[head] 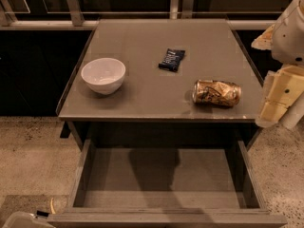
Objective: Place orange can into top drawer
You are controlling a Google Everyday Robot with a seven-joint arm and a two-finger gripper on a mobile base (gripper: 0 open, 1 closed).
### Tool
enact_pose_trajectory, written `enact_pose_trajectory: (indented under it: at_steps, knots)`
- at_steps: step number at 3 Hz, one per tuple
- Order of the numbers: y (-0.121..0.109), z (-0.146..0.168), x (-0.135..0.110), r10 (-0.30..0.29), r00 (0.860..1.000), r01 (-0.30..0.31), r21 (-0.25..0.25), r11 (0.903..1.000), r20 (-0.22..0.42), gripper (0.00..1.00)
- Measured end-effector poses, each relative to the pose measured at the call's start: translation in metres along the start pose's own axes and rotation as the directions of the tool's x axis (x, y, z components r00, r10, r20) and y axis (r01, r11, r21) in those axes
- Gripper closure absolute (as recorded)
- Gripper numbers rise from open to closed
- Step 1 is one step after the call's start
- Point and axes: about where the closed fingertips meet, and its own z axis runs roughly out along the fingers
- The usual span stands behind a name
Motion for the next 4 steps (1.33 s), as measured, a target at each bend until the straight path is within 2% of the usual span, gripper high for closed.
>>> enact_pose_trajectory:
  at_steps: [1, 2, 4]
  knots:
    - [-0.003, 0.0, 0.0, -0.003, 1.0, 0.002, 0.007, 1.0, 0.007, 0.0]
    - [-0.019, 0.016, 0.001, -0.015, 0.999, 0.015, 0.001, 0.9999, 0.048, 0.0]
    - [-0.052, 0.082, -0.006, -0.037, 0.985, 0.048, -0.063, 0.9969, 0.169, 0.0]
